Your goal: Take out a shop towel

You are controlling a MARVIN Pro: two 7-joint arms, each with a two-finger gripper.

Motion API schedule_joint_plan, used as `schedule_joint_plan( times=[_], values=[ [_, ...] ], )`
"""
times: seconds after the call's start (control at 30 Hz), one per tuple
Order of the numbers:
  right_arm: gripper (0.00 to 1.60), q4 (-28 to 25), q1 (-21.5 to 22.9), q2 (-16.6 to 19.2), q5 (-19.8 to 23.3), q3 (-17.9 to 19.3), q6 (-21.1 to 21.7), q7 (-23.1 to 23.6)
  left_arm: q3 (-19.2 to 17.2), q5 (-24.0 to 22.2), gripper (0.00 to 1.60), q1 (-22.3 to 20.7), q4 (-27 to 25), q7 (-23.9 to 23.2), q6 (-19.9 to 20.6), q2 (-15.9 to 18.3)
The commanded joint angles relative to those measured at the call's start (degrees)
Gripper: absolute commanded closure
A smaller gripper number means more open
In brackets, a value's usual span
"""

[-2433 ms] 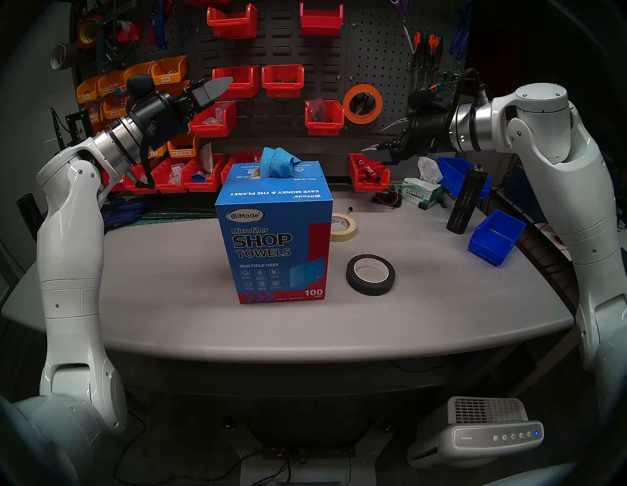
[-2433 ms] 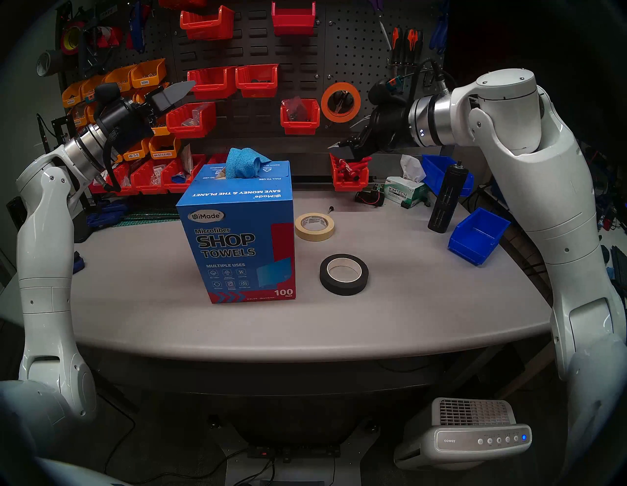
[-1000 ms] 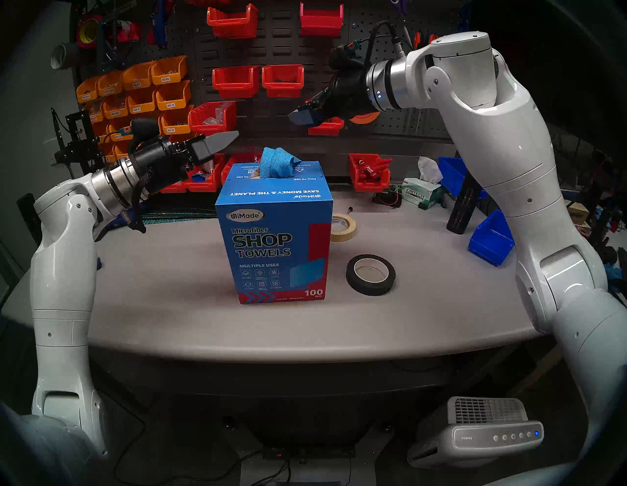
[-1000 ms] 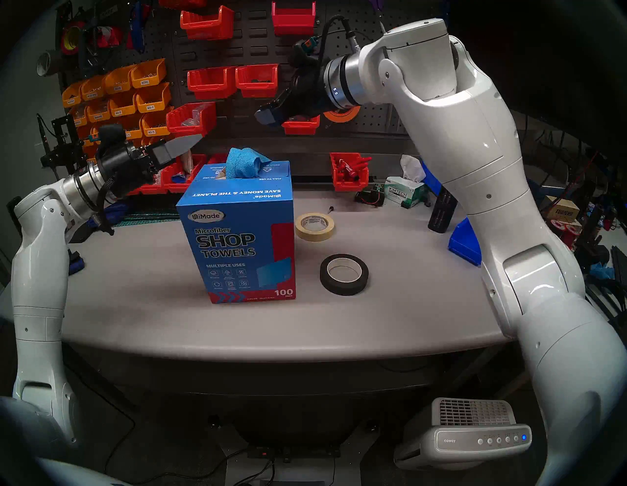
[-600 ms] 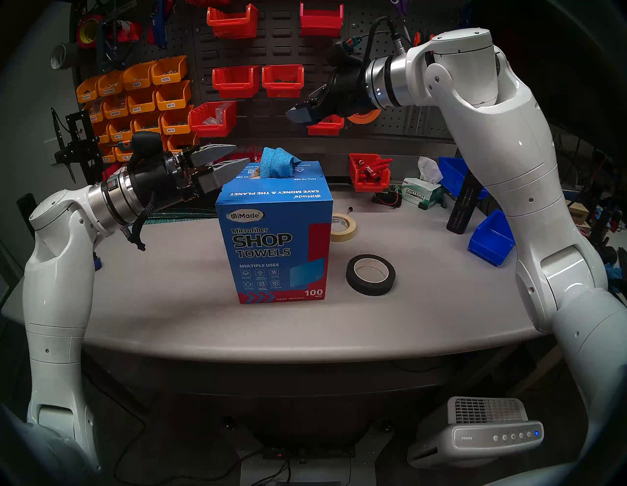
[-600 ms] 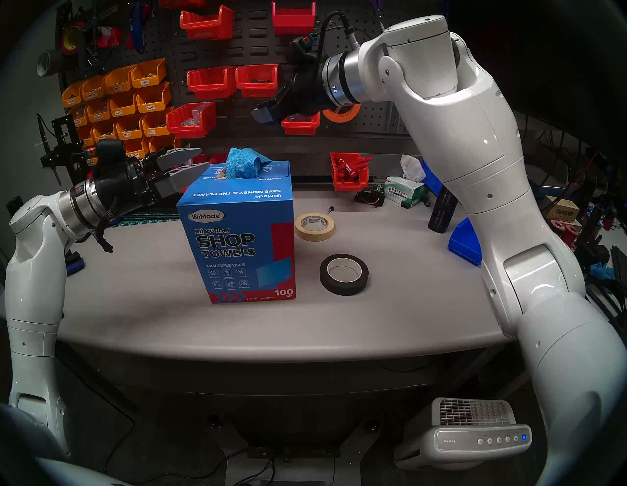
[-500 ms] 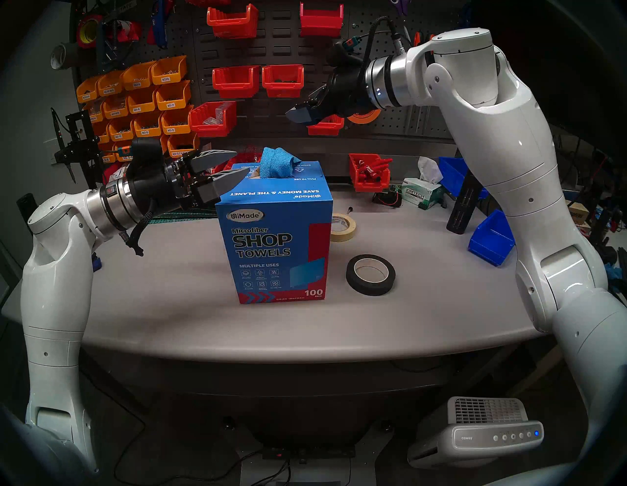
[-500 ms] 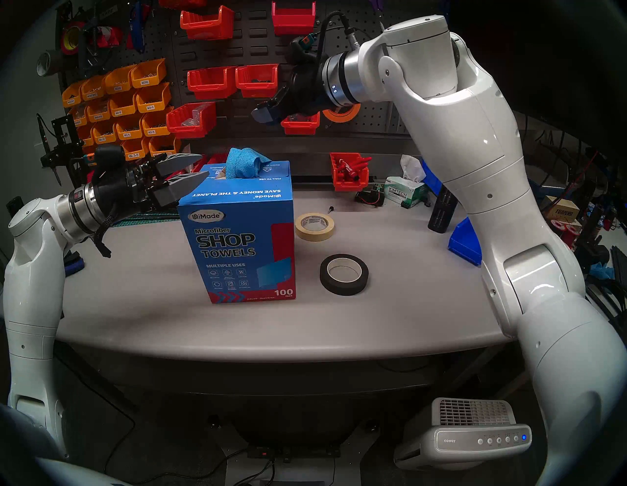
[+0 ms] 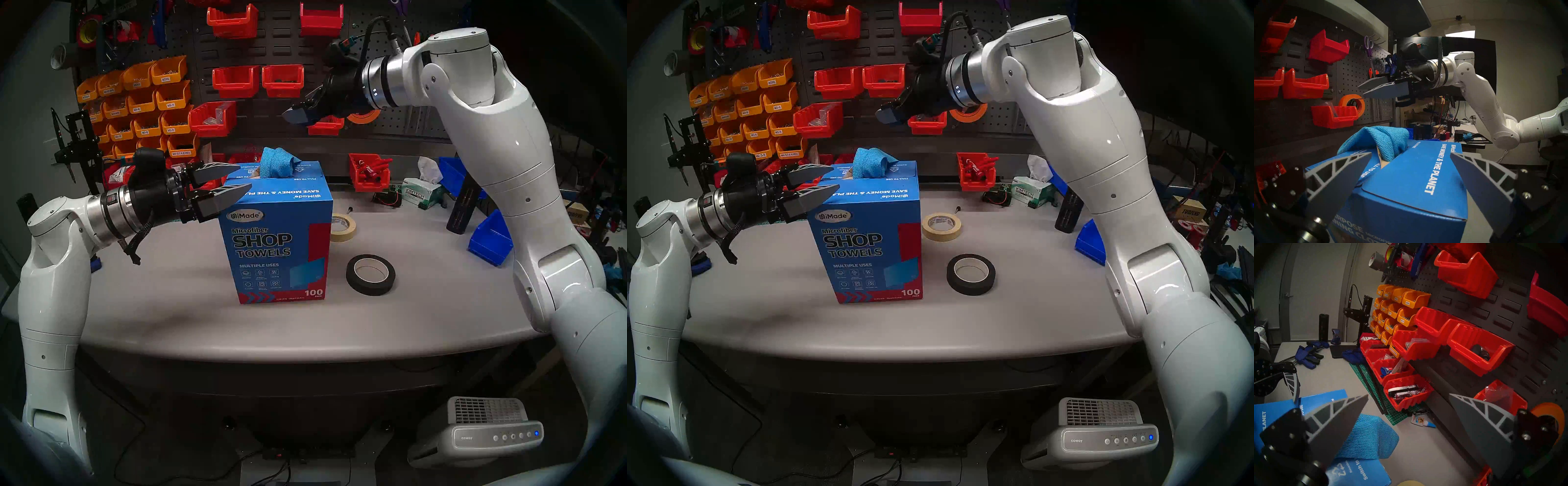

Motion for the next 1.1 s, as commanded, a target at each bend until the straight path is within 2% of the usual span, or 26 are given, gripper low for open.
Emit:
schedule_joint_plan(
  times=[0.0,0.23,0.53,0.7,0.9,1.07],
  values=[
    [0.00,-0.5,1.7,0.2,0.4,1.3,0.3,0.2,2.0,0.0,0.00,-4.8,-0.4,2.5,1.7,-0.2],
    [0.00,0.1,1.9,-0.3,1.9,1.8,1.3,1.4,3.4,0.4,0.00,-5.5,0.0,3.4,2.4,0.4],
    [0.00,2.6,3.7,-2.5,4.0,1.3,2.2,3.4,2.7,-0.1,0.00,-4.5,0.1,3.4,2.6,0.7],
    [0.00,4.5,5.4,-3.5,7.0,1.8,2.2,5.7,2.3,-0.2,0.00,-3.9,0.4,3.2,2.6,0.9],
    [0.00,4.6,7.3,-2.2,10.4,1.1,2.2,9.5,2.2,-0.2,0.00,-3.8,0.6,3.0,2.5,1.1],
    [0.00,3.6,8.2,0.7,12.7,-1.7,2.2,11.5,2.2,-0.2,0.00,-3.9,0.8,2.5,2.4,1.2]
  ],
)
